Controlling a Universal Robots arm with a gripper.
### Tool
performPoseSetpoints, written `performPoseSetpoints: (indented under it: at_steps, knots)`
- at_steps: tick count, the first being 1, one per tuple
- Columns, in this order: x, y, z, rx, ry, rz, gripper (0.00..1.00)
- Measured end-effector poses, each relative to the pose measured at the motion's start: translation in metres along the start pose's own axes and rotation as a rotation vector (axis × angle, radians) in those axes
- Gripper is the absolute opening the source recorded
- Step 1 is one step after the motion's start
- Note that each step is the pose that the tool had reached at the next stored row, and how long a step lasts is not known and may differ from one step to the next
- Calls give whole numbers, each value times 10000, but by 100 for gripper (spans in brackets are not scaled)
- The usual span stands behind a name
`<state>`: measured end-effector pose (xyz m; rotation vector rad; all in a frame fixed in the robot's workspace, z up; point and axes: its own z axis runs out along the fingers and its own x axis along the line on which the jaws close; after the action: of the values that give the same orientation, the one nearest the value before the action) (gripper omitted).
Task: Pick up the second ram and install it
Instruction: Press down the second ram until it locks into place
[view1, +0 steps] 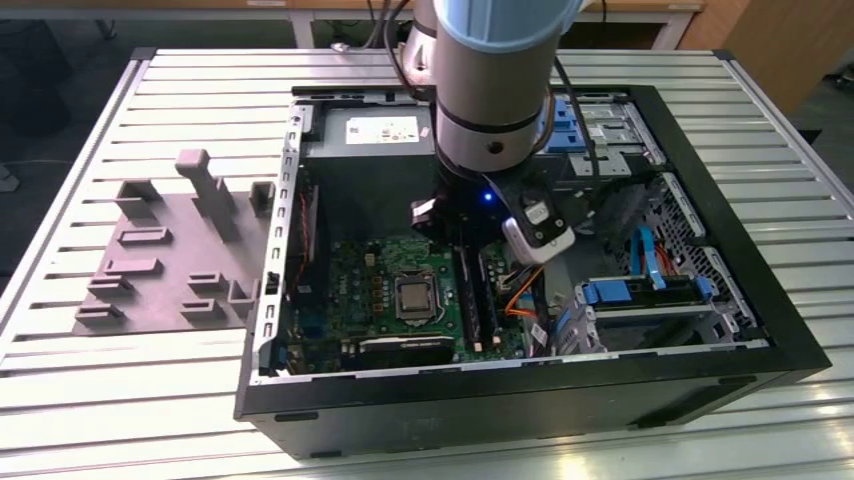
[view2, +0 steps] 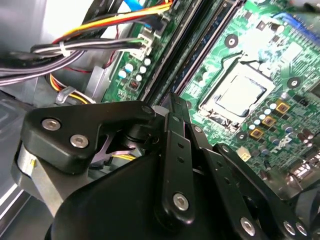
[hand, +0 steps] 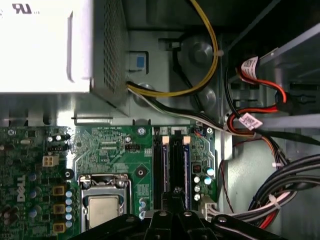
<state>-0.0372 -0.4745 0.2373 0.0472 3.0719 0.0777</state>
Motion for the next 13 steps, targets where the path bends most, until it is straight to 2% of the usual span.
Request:
performPoseSetpoints:
  at_steps: [13]
  knots:
    - [-5, -171, -8, 0, 0, 0, 11]
